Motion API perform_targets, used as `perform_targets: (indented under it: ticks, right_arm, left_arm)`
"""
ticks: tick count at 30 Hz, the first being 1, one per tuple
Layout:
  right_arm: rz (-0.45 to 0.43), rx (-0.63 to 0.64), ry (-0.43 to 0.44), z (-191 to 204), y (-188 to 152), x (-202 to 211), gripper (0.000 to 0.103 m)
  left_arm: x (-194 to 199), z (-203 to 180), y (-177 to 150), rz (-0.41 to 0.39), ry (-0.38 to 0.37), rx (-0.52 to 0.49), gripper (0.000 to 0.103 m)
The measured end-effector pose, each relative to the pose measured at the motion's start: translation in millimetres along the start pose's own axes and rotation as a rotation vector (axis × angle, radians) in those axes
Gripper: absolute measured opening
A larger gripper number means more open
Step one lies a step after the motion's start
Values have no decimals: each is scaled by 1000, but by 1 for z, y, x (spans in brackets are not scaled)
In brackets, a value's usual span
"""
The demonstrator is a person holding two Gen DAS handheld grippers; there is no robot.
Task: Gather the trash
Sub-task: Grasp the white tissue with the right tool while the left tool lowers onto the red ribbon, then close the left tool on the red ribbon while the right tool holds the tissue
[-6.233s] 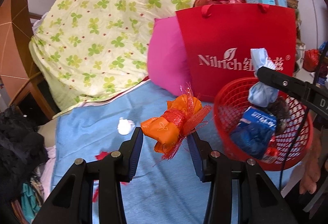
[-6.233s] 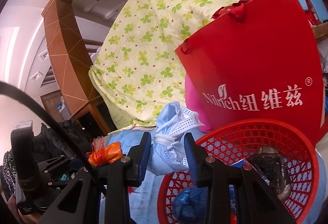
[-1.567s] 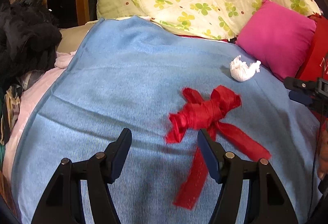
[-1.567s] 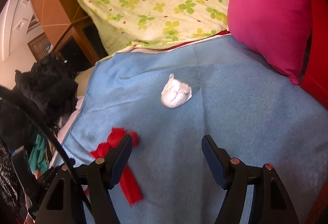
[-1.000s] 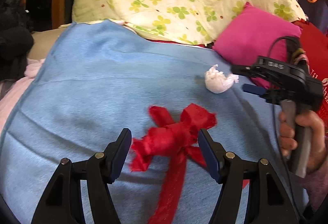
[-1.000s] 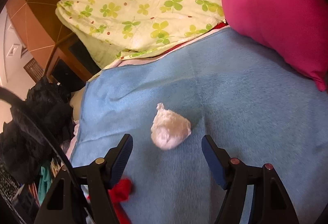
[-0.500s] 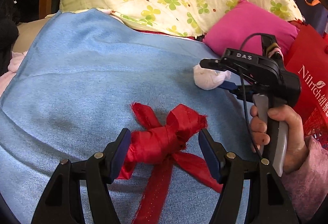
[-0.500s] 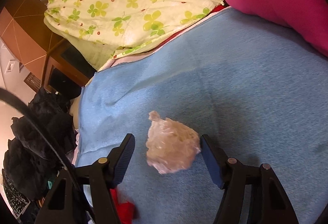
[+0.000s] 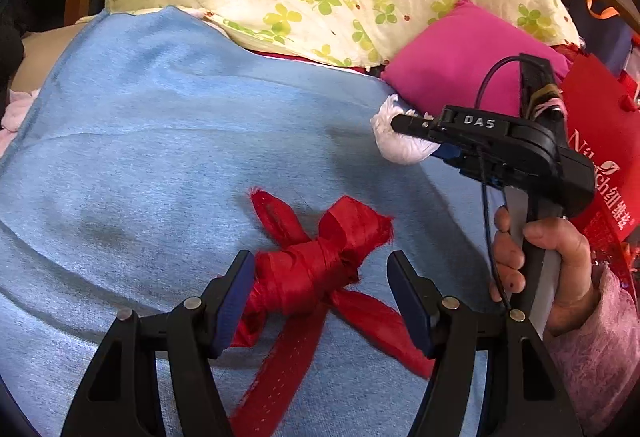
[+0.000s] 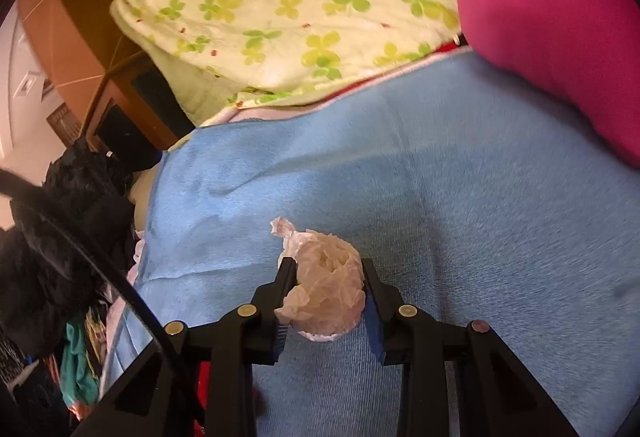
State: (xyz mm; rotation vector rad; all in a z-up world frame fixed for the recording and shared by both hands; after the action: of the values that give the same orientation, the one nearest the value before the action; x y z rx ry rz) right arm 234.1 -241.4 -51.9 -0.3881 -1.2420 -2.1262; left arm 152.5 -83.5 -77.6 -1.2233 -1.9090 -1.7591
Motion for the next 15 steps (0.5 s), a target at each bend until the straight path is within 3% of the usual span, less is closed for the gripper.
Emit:
perform_targets:
  ticks: [6, 15]
  right_arm:
    - [-16, 11, 5, 9, -4, 27, 33]
    - [-18, 49, 9, 25, -19, 54, 33]
  left_arm:
    - [0, -6, -4, 21, -25, -13, 69]
    - [6, 1, 0, -5, -2, 12, 69]
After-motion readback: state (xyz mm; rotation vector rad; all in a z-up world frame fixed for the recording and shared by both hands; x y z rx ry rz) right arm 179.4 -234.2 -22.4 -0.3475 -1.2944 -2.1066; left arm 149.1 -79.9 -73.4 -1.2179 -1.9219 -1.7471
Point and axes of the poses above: each gripper's, at about its wrist camera, not at the fingertips, and x roughly against the way its jaws point, z to its left, y to its top, the point moved 10 cm from there along -x, roughly the way its jaws point, and after that the axes turned 10 degrees about y, right-handed, at the moved point
